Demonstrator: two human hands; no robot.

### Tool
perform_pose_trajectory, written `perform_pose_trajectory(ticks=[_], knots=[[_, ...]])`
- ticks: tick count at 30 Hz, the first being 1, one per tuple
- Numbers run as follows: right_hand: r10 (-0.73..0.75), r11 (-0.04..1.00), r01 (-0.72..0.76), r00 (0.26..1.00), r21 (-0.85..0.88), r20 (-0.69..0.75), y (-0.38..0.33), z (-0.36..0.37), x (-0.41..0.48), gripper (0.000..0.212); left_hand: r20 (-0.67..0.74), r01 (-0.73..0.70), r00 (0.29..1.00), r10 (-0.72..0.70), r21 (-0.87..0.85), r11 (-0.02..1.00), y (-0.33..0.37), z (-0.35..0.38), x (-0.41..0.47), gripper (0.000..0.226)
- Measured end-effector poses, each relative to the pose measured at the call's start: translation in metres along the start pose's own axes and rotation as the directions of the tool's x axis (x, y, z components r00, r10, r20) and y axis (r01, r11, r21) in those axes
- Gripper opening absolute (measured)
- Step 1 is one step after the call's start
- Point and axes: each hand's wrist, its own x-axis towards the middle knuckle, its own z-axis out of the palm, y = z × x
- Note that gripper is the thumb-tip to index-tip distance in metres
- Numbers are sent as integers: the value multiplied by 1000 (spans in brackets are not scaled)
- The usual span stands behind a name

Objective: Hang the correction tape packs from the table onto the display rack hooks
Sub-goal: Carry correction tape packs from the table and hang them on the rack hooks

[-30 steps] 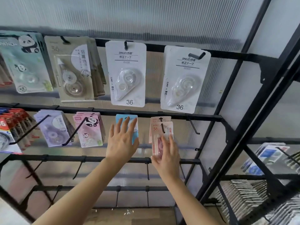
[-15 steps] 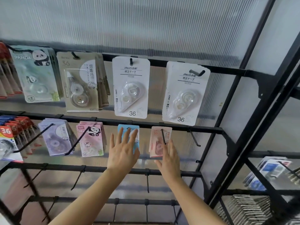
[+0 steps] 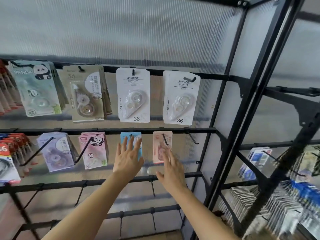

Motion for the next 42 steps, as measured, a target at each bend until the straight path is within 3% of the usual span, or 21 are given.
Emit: perform_pose_trajectory(ticks=[4, 8, 14, 19, 30, 37, 42], knots=[[36, 998, -34, 999, -48, 38, -21, -23, -26, 81, 10, -77, 997, 77, 12, 997, -12, -9, -32, 74], [33, 979, -1, 988, -205, 153, -49, -44, -61, 73, 23, -140, 990, 140, -14, 990, -26, -21, -75, 75], [39, 975, 1, 983, -221, 177, -89, -60, -117, 72, 24, -132, 991, 133, -57, 990, -50, -44, -125, 75], [47, 974, -1, 979, -225, 201, -117, -77, -162, 72, -15, -42, 999, 40, -165, 985, -66, -65, -169, 79], [-134, 988, 148, 968, -49, 213, -175, -112, -232, 73, -17, 127, 992, -129, -80, 989, -90, -106, -301, 74], [-252, 968, 247, 936, 52, 244, -196, -104, -318, 73, 48, 342, 940, -339, -142, 929, -82, -99, -434, 71], [-371, 928, 359, 863, 101, 343, -235, -97, -380, 73, 77, 462, 887, -456, -110, 880, -85, -105, -530, 71]])
